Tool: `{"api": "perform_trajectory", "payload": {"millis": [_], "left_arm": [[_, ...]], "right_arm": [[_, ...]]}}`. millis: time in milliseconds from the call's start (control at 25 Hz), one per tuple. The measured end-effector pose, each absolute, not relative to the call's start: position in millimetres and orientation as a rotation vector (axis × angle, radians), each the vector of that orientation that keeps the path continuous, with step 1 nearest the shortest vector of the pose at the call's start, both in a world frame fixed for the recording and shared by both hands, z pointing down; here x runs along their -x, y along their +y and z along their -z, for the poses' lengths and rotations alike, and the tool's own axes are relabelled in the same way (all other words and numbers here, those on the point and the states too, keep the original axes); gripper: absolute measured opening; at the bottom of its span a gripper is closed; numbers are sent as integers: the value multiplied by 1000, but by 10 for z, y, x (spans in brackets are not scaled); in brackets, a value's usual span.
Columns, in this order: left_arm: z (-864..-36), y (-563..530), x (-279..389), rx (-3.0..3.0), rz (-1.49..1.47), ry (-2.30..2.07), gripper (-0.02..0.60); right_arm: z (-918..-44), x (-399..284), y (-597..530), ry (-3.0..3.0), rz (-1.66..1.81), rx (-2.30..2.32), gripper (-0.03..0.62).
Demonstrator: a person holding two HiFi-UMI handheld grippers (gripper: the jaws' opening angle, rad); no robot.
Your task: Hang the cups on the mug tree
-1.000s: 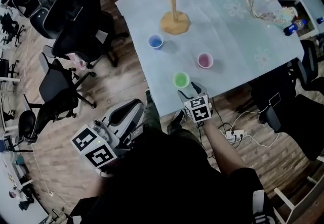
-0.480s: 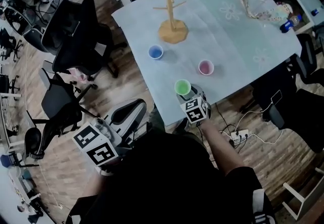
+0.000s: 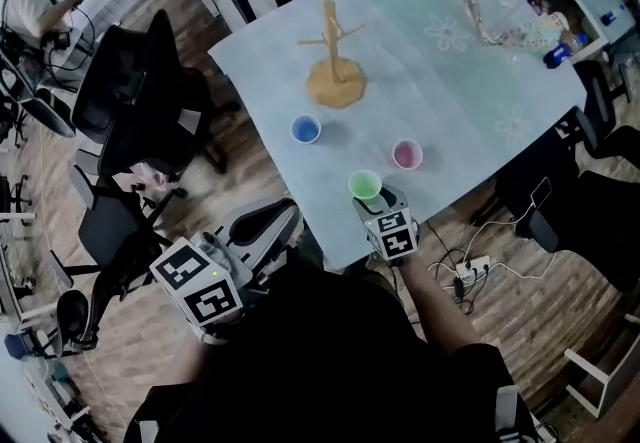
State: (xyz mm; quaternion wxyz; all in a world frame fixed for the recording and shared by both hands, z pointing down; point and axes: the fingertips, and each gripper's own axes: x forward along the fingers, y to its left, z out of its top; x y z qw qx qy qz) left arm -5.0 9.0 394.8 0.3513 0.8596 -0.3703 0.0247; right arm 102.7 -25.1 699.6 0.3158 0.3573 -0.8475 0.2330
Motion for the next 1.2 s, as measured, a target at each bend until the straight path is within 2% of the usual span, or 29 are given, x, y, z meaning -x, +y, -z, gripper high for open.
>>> {"api": "perform_trajectory", "payload": {"millis": [520, 880, 960, 1040, 1200], "left_arm": [[-4206, -402, 151, -2280, -141, -886, 28], [-4433, -718, 488, -2359, -248, -949, 31], [-4463, -775, 555, -2352, -224, -940, 58], [-4504, -819, 619, -2346, -227, -934, 131], [-4563, -897, 653, -2347, -222, -923, 166]], "right_arm": [[-6000, -872, -681, -2369, -829, -1084, 273], [-5296, -420, -1031, -2511, -991, -1076, 273], [-5163, -308, -1109, -2535, -1040, -1071, 273], [-5041, -180, -1183, -2565, -1111, -1061, 273], [-4825, 16, -1380, -2614, -1224, -1009, 273]]}}
